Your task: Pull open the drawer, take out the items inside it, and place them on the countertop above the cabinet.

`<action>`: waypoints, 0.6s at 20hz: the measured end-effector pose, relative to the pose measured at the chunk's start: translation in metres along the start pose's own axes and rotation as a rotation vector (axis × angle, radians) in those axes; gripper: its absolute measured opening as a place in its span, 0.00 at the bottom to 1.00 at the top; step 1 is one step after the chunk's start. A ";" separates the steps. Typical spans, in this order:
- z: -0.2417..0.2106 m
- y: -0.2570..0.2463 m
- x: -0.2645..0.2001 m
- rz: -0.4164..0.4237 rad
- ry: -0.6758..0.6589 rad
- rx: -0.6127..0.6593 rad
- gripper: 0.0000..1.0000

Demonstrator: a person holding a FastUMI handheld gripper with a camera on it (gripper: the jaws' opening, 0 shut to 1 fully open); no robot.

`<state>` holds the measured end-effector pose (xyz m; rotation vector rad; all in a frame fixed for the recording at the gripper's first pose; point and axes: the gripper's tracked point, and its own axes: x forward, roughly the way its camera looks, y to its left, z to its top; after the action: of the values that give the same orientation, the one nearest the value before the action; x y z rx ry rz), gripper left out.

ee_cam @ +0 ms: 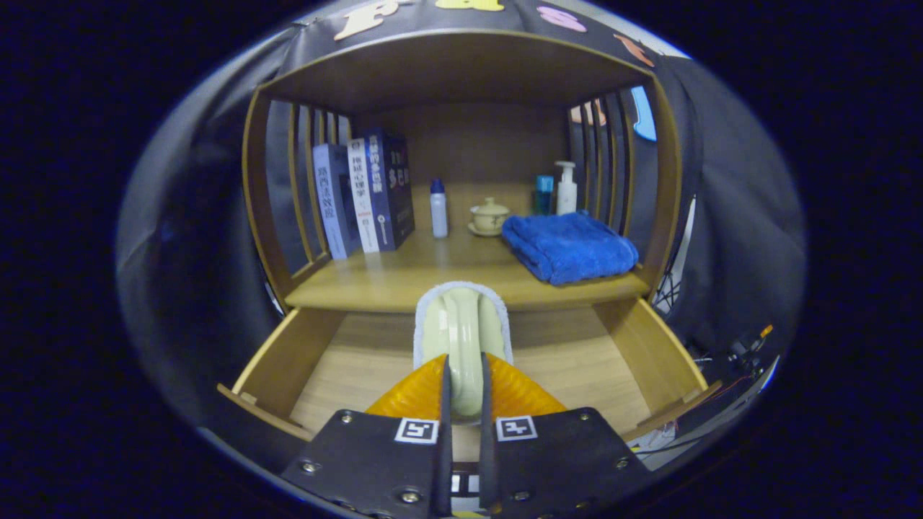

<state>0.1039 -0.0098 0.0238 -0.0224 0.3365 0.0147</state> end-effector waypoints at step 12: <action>0.117 0.001 -0.039 0.129 -0.223 0.137 0.15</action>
<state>0.1056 -0.0067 0.1467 0.1363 0.1152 0.1213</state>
